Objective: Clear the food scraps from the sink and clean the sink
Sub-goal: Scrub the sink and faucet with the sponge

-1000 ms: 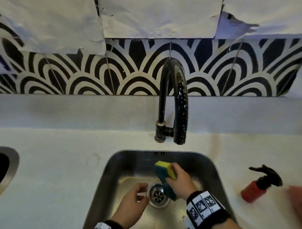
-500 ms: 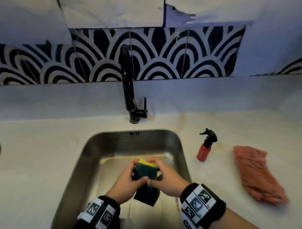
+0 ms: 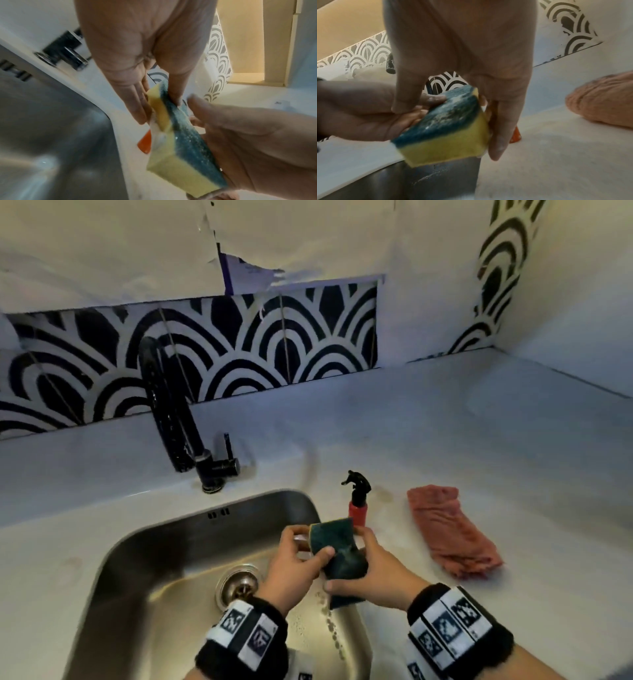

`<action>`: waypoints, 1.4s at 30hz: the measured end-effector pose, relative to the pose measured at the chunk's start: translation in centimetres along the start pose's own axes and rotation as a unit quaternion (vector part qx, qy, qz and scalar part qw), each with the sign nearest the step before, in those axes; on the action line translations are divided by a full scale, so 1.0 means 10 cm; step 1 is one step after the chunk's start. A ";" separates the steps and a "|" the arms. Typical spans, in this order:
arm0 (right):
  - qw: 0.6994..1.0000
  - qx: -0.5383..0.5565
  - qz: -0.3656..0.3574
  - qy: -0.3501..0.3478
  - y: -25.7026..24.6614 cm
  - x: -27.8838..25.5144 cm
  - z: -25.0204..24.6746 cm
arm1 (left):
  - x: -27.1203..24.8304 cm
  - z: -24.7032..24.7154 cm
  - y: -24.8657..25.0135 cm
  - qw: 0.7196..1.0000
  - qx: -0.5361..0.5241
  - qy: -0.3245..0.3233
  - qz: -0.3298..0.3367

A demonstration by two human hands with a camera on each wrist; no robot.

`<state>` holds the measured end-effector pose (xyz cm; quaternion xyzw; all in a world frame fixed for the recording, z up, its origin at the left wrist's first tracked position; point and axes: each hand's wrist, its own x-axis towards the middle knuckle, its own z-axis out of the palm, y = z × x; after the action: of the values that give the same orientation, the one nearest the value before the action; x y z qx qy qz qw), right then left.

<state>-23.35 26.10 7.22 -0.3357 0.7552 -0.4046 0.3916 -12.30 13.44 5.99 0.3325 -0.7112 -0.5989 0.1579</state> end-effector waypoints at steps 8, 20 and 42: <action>0.983 -0.050 0.079 0.156 0.36 -0.03 -0.32 | 0.36 0.61 0.08 0.995 0.066 -0.070 -0.016; 0.955 -0.177 0.169 0.168 0.50 0.67 -0.71 | 0.79 0.70 0.09 0.968 0.246 -0.048 -0.012; 0.939 -0.293 0.099 0.152 0.25 0.54 -0.73 | 0.73 0.69 -0.07 0.972 0.235 -0.008 -0.011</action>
<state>-32.64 25.35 5.98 -0.2936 0.9203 -0.1707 0.1942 -21.70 13.70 2.45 0.3632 -0.8297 -0.4192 0.0628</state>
